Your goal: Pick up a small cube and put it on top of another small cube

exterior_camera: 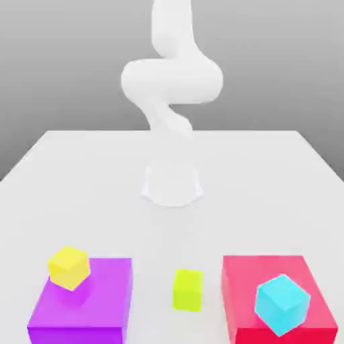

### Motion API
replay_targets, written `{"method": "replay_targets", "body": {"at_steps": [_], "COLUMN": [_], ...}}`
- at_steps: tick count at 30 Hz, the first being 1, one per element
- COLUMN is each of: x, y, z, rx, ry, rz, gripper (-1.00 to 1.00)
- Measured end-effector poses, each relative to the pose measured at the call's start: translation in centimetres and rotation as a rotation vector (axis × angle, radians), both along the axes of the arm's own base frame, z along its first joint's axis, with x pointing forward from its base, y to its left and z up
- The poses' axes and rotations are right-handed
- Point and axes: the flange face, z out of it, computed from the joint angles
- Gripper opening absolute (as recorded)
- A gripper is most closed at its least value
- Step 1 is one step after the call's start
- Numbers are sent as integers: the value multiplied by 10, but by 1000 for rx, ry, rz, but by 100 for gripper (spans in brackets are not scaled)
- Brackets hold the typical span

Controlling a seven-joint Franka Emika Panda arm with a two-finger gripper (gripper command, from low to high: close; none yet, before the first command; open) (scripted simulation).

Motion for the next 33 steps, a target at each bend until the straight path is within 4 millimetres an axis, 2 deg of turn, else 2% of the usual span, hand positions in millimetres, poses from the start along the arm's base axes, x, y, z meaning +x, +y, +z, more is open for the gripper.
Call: {"method": "replay_targets", "body": {"at_steps": [8,16,24,33], "x": [55,82,84,57], "y": [7,14,21,27], "z": [-101,-207,-313,-424], "rx": [221,390,511,584], "ry": [161,311,441,547], "rz": [-262,-555,-878,-1274], "gripper": [0,0,0,0]}}
